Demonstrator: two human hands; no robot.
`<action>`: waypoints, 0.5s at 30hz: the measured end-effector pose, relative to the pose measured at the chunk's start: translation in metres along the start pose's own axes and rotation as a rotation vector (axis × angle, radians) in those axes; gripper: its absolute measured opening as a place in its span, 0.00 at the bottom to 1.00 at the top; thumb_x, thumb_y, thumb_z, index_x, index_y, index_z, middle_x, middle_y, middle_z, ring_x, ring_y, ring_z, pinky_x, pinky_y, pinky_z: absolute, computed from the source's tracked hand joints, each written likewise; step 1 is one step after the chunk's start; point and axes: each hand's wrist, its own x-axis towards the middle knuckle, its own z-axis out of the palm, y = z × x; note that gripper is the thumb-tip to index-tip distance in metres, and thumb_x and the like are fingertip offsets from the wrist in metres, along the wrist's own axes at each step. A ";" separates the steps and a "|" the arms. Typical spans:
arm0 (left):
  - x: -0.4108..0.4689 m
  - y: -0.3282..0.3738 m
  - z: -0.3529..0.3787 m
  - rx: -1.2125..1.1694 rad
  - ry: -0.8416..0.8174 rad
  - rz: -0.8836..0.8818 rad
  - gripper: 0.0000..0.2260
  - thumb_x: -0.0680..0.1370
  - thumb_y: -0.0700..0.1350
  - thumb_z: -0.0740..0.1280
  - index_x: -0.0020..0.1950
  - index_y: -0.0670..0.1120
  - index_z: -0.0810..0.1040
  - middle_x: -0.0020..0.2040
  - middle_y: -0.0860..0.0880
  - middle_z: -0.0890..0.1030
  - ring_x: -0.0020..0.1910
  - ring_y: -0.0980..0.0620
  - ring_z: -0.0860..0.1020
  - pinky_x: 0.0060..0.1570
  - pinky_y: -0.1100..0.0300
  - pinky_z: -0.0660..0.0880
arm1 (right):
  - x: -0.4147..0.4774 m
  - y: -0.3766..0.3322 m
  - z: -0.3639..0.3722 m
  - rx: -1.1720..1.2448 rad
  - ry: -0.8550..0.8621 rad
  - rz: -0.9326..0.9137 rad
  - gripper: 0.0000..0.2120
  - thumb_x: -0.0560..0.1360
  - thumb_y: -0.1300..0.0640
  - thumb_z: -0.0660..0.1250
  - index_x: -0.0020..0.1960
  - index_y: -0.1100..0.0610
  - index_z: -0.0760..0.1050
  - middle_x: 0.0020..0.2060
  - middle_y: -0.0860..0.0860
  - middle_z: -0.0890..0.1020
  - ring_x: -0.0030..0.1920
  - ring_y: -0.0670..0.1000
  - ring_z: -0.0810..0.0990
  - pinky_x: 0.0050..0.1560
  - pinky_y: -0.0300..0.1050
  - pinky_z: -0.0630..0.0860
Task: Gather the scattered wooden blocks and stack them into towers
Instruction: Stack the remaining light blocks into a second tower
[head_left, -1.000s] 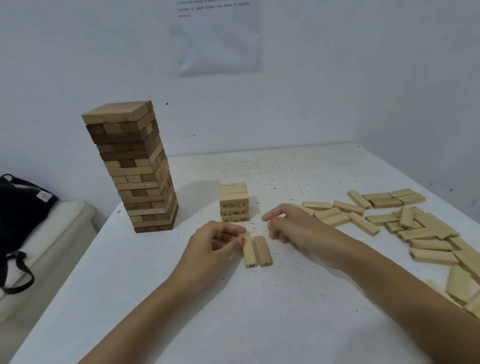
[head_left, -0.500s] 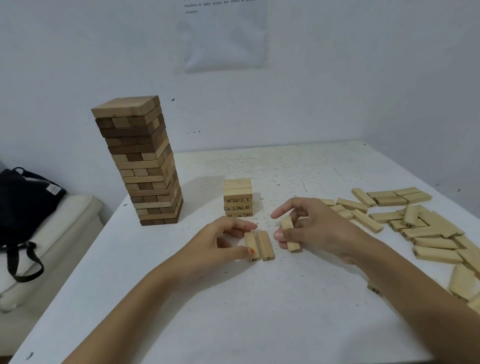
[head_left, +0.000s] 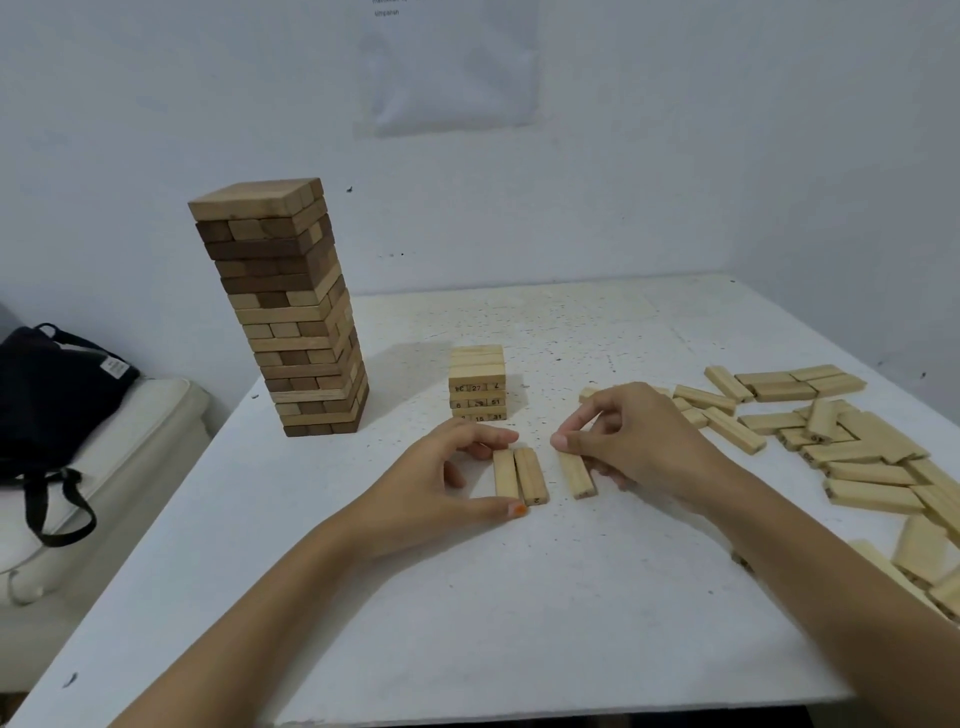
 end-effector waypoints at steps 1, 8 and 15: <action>0.000 0.000 0.000 0.004 -0.001 0.003 0.23 0.68 0.47 0.78 0.60 0.57 0.77 0.58 0.59 0.77 0.57 0.65 0.72 0.46 0.73 0.68 | 0.000 0.000 0.001 0.027 0.002 0.010 0.07 0.71 0.56 0.75 0.43 0.59 0.81 0.24 0.51 0.78 0.21 0.46 0.73 0.25 0.39 0.73; 0.001 -0.002 0.001 -0.016 0.011 0.020 0.22 0.67 0.47 0.78 0.60 0.56 0.77 0.56 0.59 0.79 0.56 0.65 0.73 0.44 0.72 0.68 | 0.002 0.000 0.003 0.194 -0.112 0.032 0.02 0.75 0.63 0.71 0.46 0.61 0.81 0.36 0.56 0.83 0.36 0.53 0.85 0.40 0.40 0.82; 0.002 -0.004 0.001 -0.037 0.032 0.038 0.22 0.66 0.46 0.79 0.57 0.55 0.79 0.55 0.59 0.80 0.55 0.61 0.76 0.44 0.66 0.70 | -0.002 -0.004 -0.014 -0.044 -0.436 -0.069 0.28 0.65 0.59 0.80 0.60 0.43 0.76 0.56 0.48 0.77 0.51 0.49 0.81 0.59 0.45 0.78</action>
